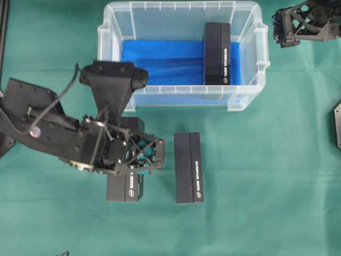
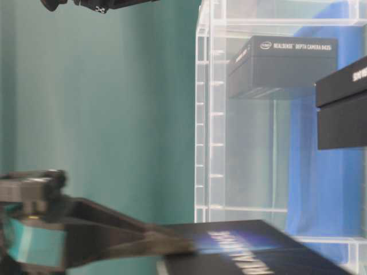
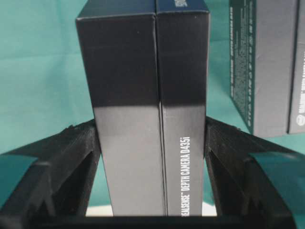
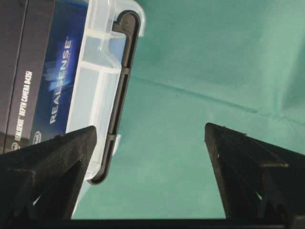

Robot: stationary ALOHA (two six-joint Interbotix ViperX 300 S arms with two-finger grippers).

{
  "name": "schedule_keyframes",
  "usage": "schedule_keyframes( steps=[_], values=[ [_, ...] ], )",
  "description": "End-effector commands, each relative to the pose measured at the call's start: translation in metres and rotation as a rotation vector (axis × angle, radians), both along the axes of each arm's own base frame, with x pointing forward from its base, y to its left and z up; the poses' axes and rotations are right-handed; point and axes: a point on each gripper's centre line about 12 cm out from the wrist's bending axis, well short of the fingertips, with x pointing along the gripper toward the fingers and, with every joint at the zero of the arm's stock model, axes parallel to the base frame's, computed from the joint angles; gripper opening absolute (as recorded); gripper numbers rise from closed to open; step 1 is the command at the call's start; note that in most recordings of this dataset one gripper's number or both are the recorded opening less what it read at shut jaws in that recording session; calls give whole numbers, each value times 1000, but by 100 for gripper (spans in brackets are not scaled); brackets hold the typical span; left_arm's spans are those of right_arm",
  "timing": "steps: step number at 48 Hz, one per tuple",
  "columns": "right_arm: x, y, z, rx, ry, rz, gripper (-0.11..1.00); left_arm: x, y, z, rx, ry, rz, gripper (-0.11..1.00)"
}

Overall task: Take out the box from the case.
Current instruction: 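Carry the box pair forward and lower it left of the first pair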

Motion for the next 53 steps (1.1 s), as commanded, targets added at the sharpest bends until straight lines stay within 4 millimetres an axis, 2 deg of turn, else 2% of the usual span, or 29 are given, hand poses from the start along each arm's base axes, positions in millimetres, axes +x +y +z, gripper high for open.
schedule_keyframes(
  steps=[1,12,25,32,53],
  values=[
    [0,0,6,-11,-18,2,92,-6,-2,7,-12,-54,-4,61],
    [-1,0,6,-10,-16,0,92,-14,-6,-41,-11,-29,-7,61],
    [-2,1,5,-7,-7,0,92,-9,-13,-76,-17,-32,-12,61],
    [-2,1,5,-6,-6,0,92,-9,-14,-82,-14,-17,-15,61],
    [-2,1,5,-6,-6,1,92,-7,-13,-81,-26,-53,-18,61]
  ],
)
